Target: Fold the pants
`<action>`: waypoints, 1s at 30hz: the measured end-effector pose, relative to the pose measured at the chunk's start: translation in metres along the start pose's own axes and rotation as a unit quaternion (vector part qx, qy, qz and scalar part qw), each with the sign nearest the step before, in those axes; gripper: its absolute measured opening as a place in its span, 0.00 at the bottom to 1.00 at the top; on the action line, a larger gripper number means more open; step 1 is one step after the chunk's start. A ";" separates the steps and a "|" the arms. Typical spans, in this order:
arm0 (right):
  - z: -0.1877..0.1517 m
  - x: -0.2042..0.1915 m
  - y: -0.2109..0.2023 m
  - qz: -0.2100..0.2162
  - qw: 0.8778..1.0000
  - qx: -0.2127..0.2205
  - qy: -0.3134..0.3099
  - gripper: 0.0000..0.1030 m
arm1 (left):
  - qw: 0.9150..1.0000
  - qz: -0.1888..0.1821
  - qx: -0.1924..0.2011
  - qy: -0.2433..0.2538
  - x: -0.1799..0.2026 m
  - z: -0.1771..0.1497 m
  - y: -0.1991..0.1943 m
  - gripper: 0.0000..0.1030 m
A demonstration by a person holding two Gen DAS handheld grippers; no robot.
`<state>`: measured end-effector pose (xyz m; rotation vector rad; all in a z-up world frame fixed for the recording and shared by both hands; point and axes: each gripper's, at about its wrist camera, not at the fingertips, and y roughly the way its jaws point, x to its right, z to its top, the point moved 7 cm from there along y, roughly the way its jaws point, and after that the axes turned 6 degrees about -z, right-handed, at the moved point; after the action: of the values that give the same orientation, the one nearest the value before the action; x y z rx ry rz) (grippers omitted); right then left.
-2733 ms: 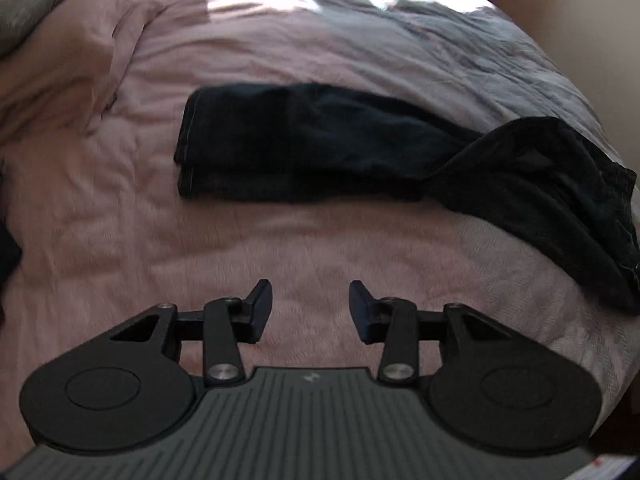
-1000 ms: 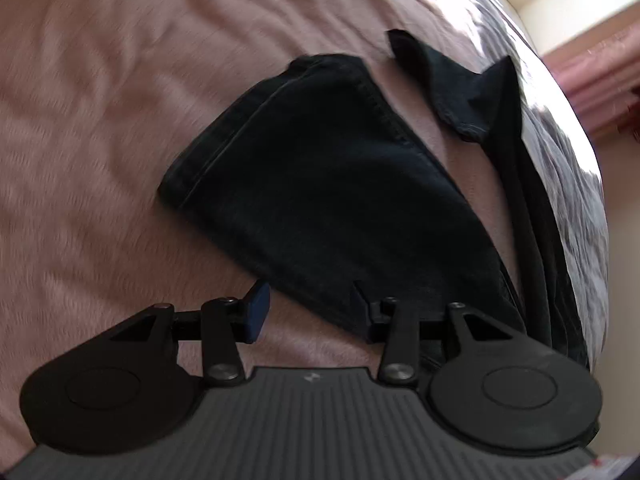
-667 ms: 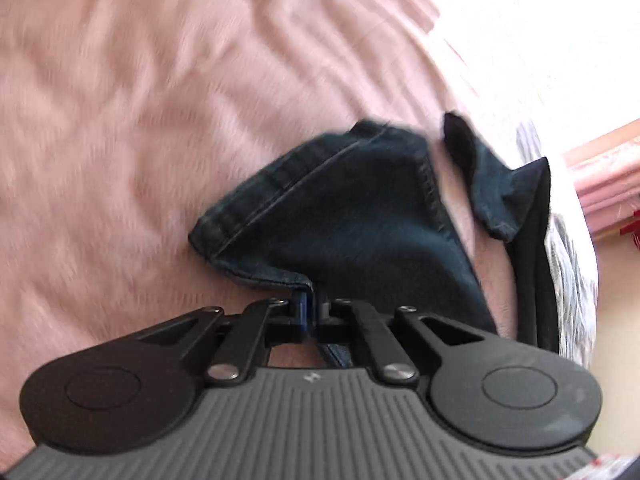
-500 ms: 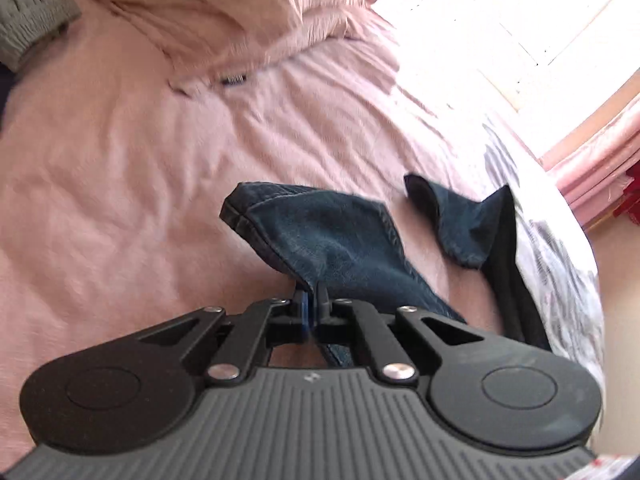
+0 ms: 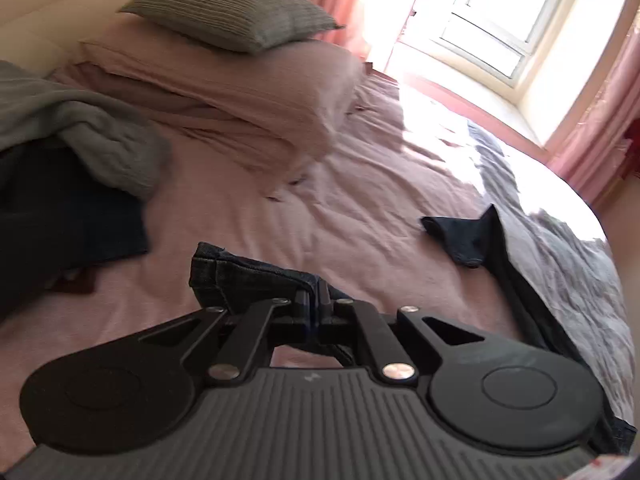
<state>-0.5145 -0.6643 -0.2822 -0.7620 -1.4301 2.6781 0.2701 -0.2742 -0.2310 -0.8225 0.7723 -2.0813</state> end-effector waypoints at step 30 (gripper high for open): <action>-0.028 0.000 0.120 -0.052 0.991 -0.121 0.009 0.02 | 0.978 0.134 -0.157 -0.012 -0.122 -0.140 0.076 0.00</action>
<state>-0.4773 -0.7122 -0.3891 -0.6984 -1.7601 2.4446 0.2587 -0.1815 -0.4080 -0.8555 1.1509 -1.7321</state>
